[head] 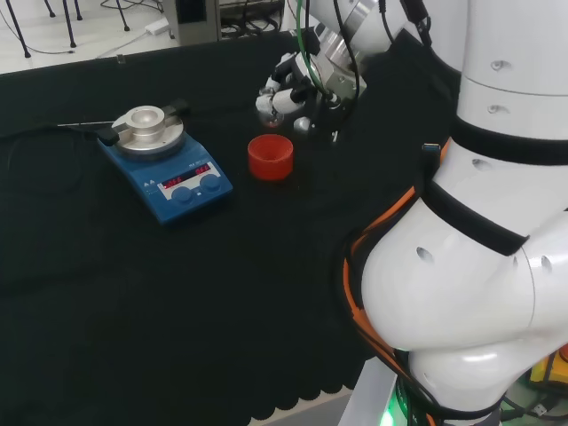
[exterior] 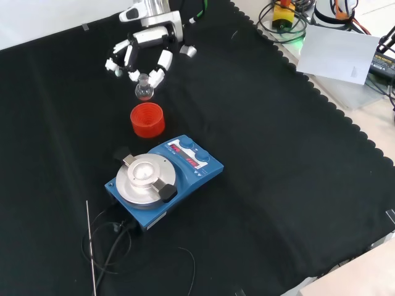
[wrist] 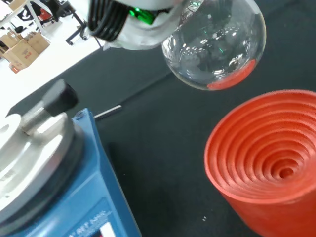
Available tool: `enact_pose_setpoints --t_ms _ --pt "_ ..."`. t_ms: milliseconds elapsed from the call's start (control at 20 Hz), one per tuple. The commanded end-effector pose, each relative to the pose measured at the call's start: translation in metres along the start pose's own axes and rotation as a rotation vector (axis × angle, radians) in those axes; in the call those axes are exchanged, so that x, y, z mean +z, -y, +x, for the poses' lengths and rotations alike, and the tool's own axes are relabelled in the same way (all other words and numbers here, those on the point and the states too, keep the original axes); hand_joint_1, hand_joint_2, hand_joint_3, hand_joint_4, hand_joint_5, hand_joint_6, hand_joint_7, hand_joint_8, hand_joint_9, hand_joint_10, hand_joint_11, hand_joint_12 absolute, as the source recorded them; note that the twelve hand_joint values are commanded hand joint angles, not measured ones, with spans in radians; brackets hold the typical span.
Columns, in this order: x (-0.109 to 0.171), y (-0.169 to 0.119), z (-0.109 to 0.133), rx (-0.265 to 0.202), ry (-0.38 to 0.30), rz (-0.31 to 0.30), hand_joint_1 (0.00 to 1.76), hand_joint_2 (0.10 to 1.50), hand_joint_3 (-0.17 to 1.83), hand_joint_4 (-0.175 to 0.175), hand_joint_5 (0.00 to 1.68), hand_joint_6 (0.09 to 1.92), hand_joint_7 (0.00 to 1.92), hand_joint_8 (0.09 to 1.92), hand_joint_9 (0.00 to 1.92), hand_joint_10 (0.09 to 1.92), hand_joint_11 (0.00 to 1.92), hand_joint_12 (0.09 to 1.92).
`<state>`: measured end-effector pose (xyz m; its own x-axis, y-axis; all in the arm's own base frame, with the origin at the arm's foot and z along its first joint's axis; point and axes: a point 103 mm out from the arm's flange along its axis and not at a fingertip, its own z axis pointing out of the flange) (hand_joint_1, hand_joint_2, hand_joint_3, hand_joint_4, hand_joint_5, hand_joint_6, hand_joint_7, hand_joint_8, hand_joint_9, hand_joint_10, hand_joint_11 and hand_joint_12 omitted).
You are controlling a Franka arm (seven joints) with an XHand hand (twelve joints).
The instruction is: Place the round-bottom flask on the heater.
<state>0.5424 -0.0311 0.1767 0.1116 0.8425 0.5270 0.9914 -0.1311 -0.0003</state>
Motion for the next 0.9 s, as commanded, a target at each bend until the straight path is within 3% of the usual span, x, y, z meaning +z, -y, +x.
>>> enact_pose_setpoints --t_ms 50,400,900 --pt "-0.016 0.017 0.025 -0.027 0.026 0.007 1.09 0.74 0.6 0.175 1.14 0.87 0.3 0.5 0.57 0.54 0.17 1.32" --pt "-0.016 0.011 0.048 -0.054 0.028 0.022 1.09 0.74 0.61 0.175 1.15 0.87 0.3 0.5 0.57 0.54 0.17 1.32" --pt "-0.012 -0.012 0.111 -0.154 0.02 0.052 1.09 0.73 0.62 0.175 1.15 0.87 0.31 0.5 0.57 0.54 0.17 1.32"
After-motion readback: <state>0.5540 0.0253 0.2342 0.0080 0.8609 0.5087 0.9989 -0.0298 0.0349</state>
